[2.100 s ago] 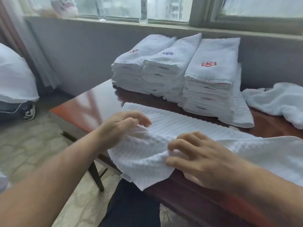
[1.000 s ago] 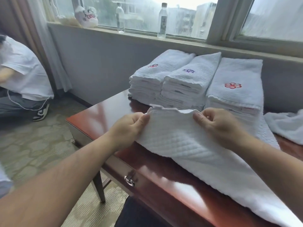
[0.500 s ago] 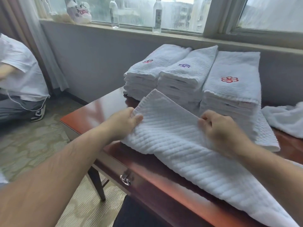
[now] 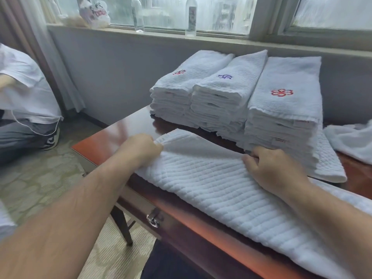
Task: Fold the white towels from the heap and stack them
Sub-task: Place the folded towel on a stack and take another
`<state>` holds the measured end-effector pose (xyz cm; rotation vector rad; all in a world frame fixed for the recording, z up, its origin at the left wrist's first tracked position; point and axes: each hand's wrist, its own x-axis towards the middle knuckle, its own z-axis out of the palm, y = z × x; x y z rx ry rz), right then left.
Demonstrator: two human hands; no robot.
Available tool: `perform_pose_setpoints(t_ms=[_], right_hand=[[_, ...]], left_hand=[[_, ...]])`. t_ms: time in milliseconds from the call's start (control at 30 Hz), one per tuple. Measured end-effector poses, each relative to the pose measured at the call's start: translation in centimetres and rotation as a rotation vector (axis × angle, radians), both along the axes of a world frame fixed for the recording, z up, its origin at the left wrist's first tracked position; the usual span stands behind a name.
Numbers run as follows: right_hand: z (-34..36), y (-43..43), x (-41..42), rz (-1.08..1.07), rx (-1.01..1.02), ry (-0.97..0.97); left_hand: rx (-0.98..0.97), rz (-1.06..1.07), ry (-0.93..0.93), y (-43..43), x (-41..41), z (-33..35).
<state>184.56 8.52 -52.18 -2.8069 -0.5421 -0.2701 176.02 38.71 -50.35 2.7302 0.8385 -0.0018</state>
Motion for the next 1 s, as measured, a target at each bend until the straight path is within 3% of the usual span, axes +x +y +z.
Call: perform_pose_setpoints(t_ms=[233,367,533,633,733,867,967,1000], right_hand=[[-0.4,-0.1,0.2,0.132,0.069,0.012],[-0.9,0.0,0.2,0.179,0.092,0.0],[-0.5,-0.5,0.5,0.25,0.185,0.082],[0.3,-0.2,0.9,0.249,0.252,0.093],[-0.3,0.4,0.6,0.247,0.145,0.088],[-0.8,0.5,-0.4,0.265,0.17,-0.077],[-0.2,0.5,-1.7,0.338,0.074,-0.425],[0.0,0.6,-2.5,0.356,0.039,-0.447]], left_hand=[[0.041,0.025,0.012,-0.9,-1.0,0.5],[0.031,0.019,-0.262,-2.4,-0.6,-0.6],[-0.17,0.104,-0.399,-2.1,0.5,-1.9],[-0.067,0.092,-0.479,-1.9,0.2,-2.0],[0.11,0.011,-0.473,-2.7,-0.6,-2.4],[0.408,-0.108,-0.484,-4.0,-1.2,-2.4],[0.319,-0.338,-0.569,-5.5,-1.5,-2.2],[0.247,-0.397,-0.518,-5.9,-1.5,-2.4]])
